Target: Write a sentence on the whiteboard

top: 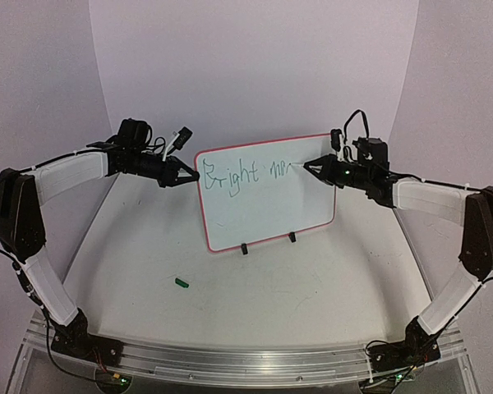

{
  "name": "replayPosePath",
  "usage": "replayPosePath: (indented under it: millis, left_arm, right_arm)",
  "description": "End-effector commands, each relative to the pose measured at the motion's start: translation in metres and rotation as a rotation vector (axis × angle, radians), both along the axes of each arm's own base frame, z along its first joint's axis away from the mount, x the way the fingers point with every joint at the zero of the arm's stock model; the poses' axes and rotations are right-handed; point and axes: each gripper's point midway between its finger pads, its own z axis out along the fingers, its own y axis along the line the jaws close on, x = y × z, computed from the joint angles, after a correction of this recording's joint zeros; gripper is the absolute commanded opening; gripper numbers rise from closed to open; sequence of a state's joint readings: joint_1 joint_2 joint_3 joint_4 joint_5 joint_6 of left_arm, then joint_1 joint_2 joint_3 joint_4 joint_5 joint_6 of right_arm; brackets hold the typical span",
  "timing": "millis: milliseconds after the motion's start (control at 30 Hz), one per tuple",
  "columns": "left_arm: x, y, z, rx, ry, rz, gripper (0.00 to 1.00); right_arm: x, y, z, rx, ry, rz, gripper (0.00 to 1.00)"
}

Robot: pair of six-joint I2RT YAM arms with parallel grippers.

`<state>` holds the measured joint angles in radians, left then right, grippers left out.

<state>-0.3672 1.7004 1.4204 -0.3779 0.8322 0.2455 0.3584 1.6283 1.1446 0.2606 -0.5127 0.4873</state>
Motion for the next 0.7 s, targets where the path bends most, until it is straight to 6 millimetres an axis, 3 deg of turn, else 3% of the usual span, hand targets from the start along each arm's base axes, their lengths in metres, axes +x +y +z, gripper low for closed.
replayPosePath:
  millis: [0, 300, 667]
  left_arm:
    - [-0.013, -0.003, 0.011, 0.017, -0.008, -0.024, 0.0]
    - [-0.014, -0.003, 0.012, 0.015, -0.006, -0.024, 0.0]
    - [-0.013, -0.003, 0.011, 0.015, -0.006, -0.025, 0.0]
  right_arm:
    - [0.001, -0.006, 0.006, 0.011, -0.03, -0.034, 0.0]
    - [-0.005, -0.008, -0.007, 0.004, -0.002, -0.037, 0.0]
    - [0.001, -0.006, 0.027, 0.054, -0.062, -0.039, 0.0]
